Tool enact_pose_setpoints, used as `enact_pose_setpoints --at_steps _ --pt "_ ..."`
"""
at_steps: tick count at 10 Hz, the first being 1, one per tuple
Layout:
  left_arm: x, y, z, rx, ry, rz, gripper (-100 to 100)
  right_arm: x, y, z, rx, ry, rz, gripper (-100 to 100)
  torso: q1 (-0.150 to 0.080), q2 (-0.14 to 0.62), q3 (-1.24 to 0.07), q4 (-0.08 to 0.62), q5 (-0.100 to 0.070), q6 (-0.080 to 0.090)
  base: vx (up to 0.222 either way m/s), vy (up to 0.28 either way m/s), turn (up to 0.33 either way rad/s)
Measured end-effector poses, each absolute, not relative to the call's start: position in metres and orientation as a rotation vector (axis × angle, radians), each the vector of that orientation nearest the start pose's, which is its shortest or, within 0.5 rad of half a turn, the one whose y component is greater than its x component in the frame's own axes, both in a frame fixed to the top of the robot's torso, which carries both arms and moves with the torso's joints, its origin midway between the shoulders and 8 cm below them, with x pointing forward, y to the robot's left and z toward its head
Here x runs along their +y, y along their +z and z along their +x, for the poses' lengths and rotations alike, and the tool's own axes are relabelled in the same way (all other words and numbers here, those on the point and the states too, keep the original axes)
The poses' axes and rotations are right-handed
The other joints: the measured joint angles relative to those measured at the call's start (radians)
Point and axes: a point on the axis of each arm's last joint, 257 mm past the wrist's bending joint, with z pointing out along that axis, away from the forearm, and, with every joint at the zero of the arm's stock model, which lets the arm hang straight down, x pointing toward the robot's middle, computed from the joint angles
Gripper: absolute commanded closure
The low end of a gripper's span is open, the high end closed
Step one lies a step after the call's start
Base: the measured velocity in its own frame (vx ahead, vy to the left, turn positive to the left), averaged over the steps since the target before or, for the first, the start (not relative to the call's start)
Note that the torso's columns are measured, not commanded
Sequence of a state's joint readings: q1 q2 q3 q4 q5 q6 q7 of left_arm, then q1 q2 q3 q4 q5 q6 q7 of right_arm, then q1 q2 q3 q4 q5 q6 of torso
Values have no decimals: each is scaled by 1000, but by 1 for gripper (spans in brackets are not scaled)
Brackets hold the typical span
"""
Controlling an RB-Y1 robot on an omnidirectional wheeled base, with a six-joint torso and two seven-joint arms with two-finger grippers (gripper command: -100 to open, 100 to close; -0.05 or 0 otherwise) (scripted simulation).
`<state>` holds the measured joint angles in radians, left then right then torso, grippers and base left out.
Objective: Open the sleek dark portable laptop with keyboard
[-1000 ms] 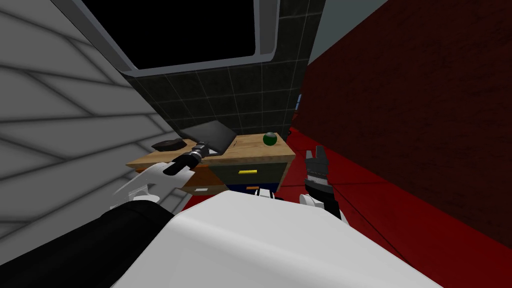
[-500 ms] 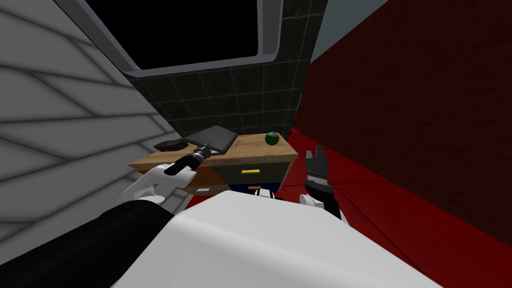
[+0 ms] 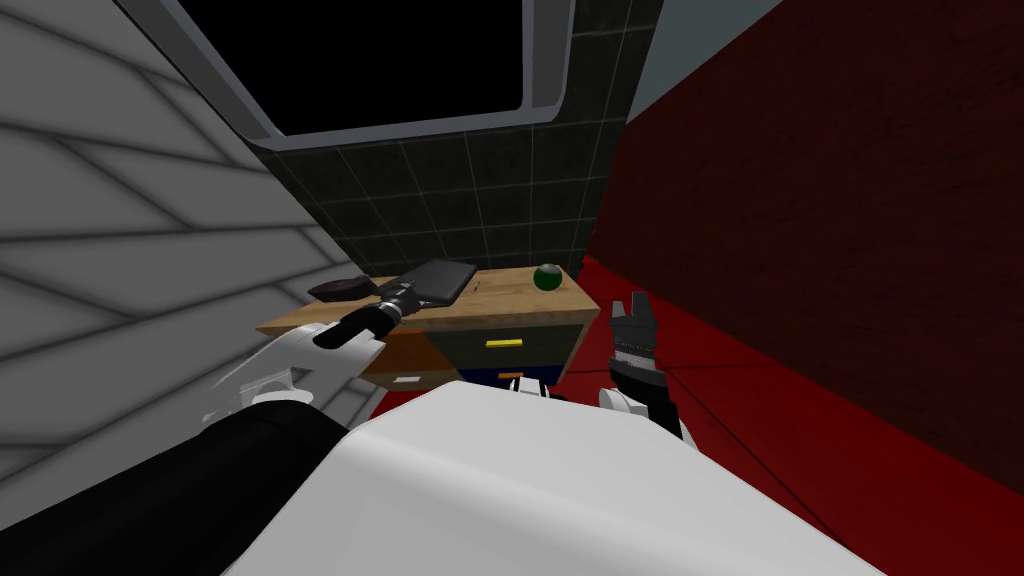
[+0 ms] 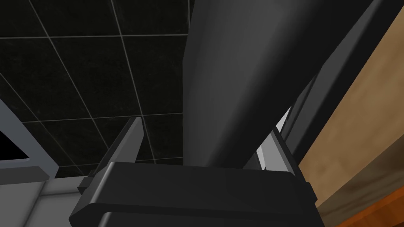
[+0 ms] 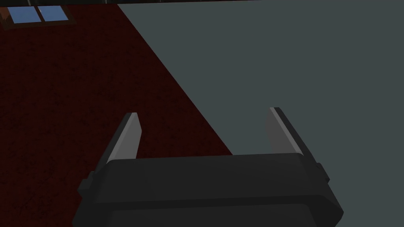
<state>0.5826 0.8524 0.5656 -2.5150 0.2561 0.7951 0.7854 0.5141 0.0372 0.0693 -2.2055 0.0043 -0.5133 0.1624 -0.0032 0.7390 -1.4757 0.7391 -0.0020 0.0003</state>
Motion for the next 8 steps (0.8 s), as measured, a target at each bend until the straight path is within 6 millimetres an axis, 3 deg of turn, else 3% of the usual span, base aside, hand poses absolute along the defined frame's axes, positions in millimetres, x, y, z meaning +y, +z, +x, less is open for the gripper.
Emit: enact_pose_setpoints --at_steps 5,6,8 --pt "454 13 366 1089 -889 -1426 -100 -262 -11 357 681 1198 683 0 3 -1 -1 -1 1 0 -2 1 -3" --pt "454 13 366 1088 -889 -1430 0 -262 -11 357 681 1198 683 0 3 -1 0 -1 1 0 0 0 0" --pt "454 14 366 1087 -889 -1428 0 -262 -11 357 681 1198 683 0 3 -1 0 -1 2 0 0 0 0"
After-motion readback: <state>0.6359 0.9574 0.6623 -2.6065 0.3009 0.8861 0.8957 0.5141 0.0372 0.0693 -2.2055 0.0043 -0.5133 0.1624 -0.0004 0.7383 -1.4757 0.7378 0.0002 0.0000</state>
